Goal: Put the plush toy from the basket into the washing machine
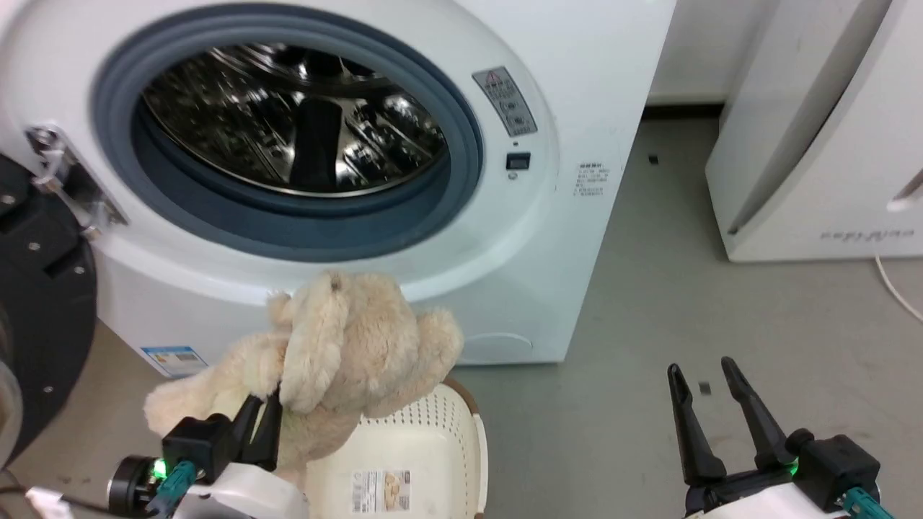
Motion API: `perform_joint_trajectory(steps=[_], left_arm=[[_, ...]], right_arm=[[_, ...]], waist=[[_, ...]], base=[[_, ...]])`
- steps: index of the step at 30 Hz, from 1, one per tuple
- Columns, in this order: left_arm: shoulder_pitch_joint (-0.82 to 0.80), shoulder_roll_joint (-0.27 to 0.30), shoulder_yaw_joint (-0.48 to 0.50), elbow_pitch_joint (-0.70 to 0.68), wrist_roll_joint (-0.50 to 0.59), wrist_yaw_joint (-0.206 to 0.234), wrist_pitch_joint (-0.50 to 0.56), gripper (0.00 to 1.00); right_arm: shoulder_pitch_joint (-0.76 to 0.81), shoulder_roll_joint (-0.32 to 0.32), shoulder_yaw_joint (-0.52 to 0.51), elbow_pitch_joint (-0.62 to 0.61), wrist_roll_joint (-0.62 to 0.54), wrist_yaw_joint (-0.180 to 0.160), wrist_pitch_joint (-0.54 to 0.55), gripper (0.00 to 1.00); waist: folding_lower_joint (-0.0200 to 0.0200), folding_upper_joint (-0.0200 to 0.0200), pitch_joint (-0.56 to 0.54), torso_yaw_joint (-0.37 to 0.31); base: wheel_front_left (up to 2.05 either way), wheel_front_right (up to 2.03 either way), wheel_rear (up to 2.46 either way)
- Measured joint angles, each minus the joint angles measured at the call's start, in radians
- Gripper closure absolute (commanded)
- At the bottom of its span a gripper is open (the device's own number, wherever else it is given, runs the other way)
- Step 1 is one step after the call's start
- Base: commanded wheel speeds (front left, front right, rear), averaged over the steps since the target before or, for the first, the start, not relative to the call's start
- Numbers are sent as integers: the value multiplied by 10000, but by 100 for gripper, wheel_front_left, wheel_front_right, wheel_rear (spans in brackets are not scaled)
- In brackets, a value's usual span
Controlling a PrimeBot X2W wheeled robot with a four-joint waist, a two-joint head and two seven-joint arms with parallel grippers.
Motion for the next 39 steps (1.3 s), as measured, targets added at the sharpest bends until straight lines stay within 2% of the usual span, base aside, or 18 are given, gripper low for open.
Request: perform_joint_trajectory(steps=[7, 11, 15, 19, 28, 35, 36, 39], left_arm=[[456, -232, 771, -2556, 464, 29, -2, 100], [265, -222, 984, -3137, 593, -128, -2, 100], [-580, 65, 1183, -3162, 577, -320, -2, 100], [-1746, 579, 1394, -2918, 353, -508, 96, 100], [-4752, 1964, 1546, -1977, -326, -838, 1053, 100], [-7659, 3296, 1007, -826, -742, -926, 1651, 100], [-7659, 3296, 1007, -826, -742, -926, 1651, 100], [-9292, 4038, 245, -96, -974, -941, 1837, 100]], right_arm=[[39, 0, 27, -17, 23, 0, 0, 0], [36, 0, 81, -81, 35, 0, 0, 0], [-31, 0, 82, -215, 84, 0, 0, 0], [-248, 2, 88, -343, 100, 0, 0, 0], [-802, 0, 61, -715, 414, 0, -2, 0], [-1308, 0, 184, -959, 646, 0, -4, 0], [-1308, 0, 184, -959, 646, 0, -4, 0], [-1550, 2, 257, -1030, 802, 0, -4, 0]], waist=[[-1, 0, -358, -52], [0, 0, -121, -196], [0, 1, 350, -384], [1, 0, 973, -630], [2, 0, 2674, -1256], [3, 0, 4090, -1666], [3, 0, 4090, -1666], [3, 0, 4827, -1879]], base=[[0, 0, 0], [0, 0, 0], [0, 0, 0], [0, 0, 0], [0, 0, 0], [0, 0, 0], [0, 0, 0], [0, 0, 0]])
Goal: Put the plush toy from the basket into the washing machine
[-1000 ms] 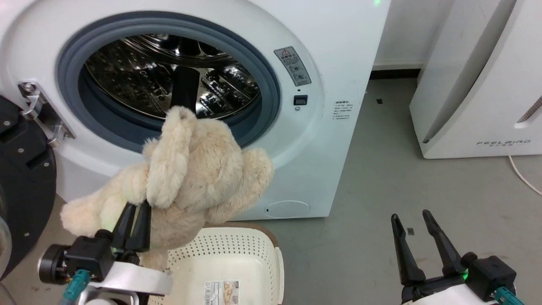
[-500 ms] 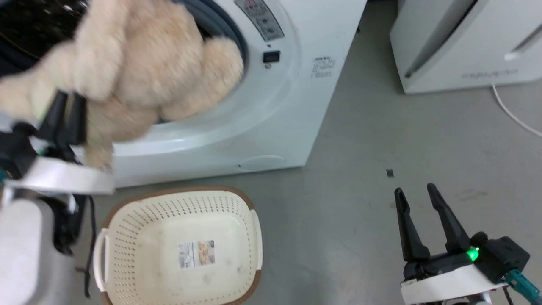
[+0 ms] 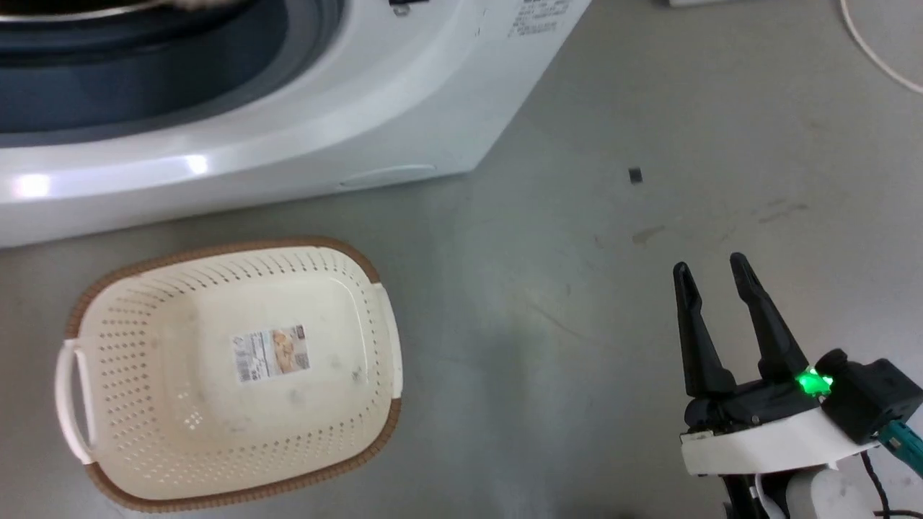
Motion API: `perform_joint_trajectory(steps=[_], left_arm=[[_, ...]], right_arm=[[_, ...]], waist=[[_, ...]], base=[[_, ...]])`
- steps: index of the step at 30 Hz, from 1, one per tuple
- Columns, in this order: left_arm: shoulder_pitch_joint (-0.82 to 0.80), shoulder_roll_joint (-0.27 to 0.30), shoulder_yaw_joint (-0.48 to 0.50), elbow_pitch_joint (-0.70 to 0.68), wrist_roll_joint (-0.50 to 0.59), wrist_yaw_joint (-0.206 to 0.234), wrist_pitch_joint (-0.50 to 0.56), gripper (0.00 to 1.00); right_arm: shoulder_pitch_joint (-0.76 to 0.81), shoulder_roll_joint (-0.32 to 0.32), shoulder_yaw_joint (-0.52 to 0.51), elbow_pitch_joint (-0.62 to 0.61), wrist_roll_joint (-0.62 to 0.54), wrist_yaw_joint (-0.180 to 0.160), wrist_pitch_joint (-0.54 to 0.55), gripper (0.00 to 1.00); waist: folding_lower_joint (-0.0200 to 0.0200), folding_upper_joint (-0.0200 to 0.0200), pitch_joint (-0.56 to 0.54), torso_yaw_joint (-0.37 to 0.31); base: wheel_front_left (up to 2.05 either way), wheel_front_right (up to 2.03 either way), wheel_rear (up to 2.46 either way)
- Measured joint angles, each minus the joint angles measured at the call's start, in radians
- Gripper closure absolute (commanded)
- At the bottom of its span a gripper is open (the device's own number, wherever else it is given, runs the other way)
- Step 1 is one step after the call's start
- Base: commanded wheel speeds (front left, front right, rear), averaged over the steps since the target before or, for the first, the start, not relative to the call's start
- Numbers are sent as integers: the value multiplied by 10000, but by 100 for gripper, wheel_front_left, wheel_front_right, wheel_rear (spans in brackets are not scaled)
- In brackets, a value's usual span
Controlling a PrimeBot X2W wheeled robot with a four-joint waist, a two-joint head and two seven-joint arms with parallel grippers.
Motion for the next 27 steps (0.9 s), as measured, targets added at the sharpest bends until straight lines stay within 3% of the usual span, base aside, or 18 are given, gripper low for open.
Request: perform_joint_trajectory(steps=[12, 20, 27], left_arm=[[-3335, 811, -1783, 3051, -109, 2, 284, 100], [-3614, 846, -3570, 4700, -587, 2, 456, 100], [-3474, 815, -5359, 5062, -1685, 2, 585, 100]], right_arm=[[-380, 0, 314, -50, 284, 0, 0, 0], [-438, 0, 313, -40, 337, 0, 0, 0], [-496, -2, 309, 38, 341, 0, 0, 0]], waist=[[0, -1, 1240, -465], [0, -1, 1435, -534], [0, 0, 1281, -463]], base=[[0, 0, 0], [0, 0, 0], [0, 0, 0]])
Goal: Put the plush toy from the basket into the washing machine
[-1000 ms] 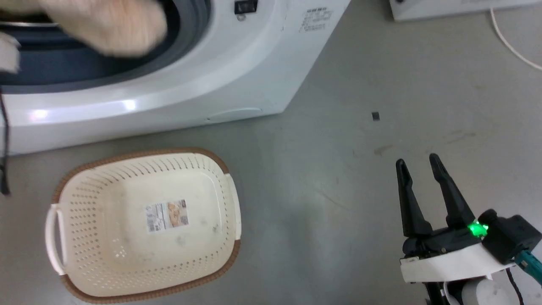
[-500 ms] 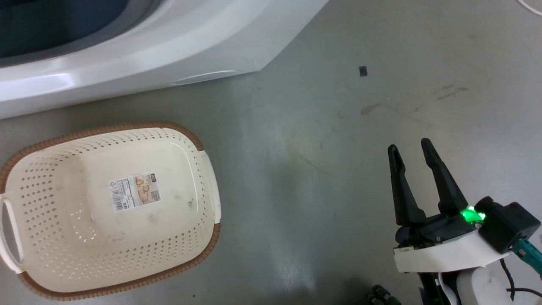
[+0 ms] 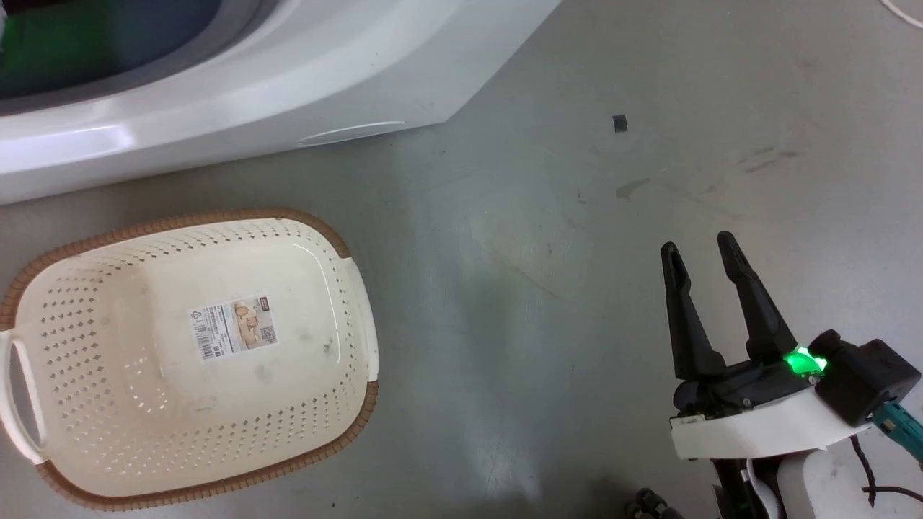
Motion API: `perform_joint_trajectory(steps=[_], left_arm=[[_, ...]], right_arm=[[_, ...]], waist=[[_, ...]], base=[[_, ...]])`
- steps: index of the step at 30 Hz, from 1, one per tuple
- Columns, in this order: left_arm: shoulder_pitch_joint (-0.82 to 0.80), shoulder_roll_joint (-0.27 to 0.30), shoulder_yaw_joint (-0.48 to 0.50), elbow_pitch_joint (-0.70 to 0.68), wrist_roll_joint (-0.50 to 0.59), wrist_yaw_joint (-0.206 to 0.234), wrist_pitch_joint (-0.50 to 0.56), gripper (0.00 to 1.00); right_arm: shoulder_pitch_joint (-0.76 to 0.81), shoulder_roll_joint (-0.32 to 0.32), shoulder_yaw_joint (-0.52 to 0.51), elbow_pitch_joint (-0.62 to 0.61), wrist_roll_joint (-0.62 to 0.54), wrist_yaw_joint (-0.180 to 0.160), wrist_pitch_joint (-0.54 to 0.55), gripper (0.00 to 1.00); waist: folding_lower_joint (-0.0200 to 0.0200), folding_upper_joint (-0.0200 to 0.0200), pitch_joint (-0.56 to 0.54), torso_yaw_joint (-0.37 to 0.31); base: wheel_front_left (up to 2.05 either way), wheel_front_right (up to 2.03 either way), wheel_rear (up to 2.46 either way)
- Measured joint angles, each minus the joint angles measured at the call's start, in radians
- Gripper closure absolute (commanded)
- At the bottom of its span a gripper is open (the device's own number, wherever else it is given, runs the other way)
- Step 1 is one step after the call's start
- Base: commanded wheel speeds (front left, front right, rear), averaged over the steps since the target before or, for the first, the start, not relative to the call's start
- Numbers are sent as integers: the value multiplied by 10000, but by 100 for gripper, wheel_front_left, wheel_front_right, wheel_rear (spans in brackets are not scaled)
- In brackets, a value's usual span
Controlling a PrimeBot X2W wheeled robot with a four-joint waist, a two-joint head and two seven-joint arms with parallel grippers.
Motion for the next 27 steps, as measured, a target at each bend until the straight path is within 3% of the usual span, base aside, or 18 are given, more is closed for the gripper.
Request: perform_joint_trajectory(steps=[5, 6, 7, 14, 20, 27], left_arm=[[220, 90, -817, 159, -752, 0, -324, 100], [259, 90, -901, 224, -882, 0, -435, 5], [289, 90, -972, 307, -991, 0, -568, 0], [1124, -161, -1202, 886, -1751, 0, -1732, 0], [2494, -696, -570, 913, -2380, 113, -2403, 0], [5327, -1310, 2105, -2748, -1526, 1191, -2433, 0]], right_arm=[[-2, 0, -35, 54, -6, 0, 0, 0], [-3, 0, -50, 75, -13, 0, 0, 0], [-2, 0, -58, 94, -36, 0, 0, 0], [16, 2, -165, 345, -215, 0, 0, 0], [265, 2, -433, 516, -491, 0, 0, 0], [878, -2, -619, 646, -756, 0, 0, 0]], waist=[[-1, 0, -266, 83], [-1, 0, -334, 104], [-1, 0, -411, 125], [-1, 0, -1327, 288], [-2, 0, -2551, 524], [-4, 0, -4047, 1104]], base=[[0, 0, 0], [0, 0, 0], [0, 0, 0], [0, 0, 0], [0, 0, 0], [0, 0, 0]])
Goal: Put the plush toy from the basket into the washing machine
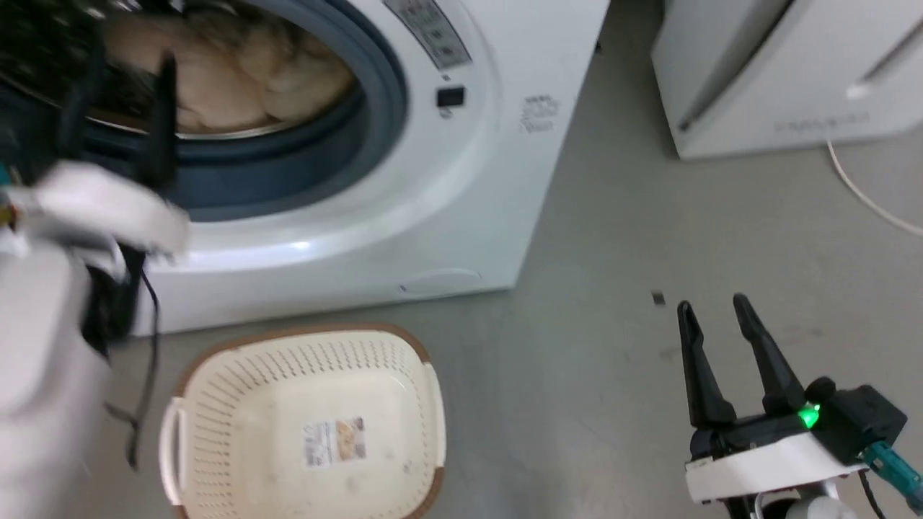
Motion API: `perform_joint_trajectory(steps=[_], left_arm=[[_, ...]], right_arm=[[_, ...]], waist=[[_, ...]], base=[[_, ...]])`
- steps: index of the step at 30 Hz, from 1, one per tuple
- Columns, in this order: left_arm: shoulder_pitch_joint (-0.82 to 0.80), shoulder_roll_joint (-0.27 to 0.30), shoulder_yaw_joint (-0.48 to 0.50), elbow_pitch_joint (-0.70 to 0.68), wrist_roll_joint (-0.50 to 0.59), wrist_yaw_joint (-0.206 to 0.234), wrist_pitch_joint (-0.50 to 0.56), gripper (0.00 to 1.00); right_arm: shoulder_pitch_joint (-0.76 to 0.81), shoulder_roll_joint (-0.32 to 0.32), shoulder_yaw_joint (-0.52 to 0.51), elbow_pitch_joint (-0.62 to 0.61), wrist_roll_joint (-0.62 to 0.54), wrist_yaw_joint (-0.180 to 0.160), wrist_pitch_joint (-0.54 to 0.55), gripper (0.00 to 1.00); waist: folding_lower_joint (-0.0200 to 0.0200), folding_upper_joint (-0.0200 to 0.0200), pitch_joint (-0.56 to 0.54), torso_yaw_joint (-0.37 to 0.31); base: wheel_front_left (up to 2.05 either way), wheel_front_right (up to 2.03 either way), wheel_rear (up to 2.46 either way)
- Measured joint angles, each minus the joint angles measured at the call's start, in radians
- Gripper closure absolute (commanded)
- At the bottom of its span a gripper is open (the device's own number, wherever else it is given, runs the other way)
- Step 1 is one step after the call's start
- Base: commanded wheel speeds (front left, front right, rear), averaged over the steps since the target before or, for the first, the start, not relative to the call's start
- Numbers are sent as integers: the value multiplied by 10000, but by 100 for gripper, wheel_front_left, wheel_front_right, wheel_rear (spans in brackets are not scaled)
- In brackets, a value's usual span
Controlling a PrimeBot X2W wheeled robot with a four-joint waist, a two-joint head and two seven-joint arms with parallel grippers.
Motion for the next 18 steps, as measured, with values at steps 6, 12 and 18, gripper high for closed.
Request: perform_joint_trajectory(steps=[6, 12, 18], left_arm=[[3463, -871, 1639, -2550, 1229, 612, -4, 0], [6061, -1693, 2274, -3910, 1992, 872, -6, 0], [7714, -2220, 2408, -4475, 2650, 966, -4, 0]], right_arm=[[453, 2, 50, 54, -50, 0, -2, 0], [822, 2, 182, 82, -48, 0, -4, 0], [1171, 2, 282, 105, -33, 0, -6, 0]], waist=[[-1, 0, -1196, 558], [-2, 0, -2225, 1010], [-1, 0, -2864, 1329]], base=[[0, 0, 0], [0, 0, 0], [0, 0, 0]])
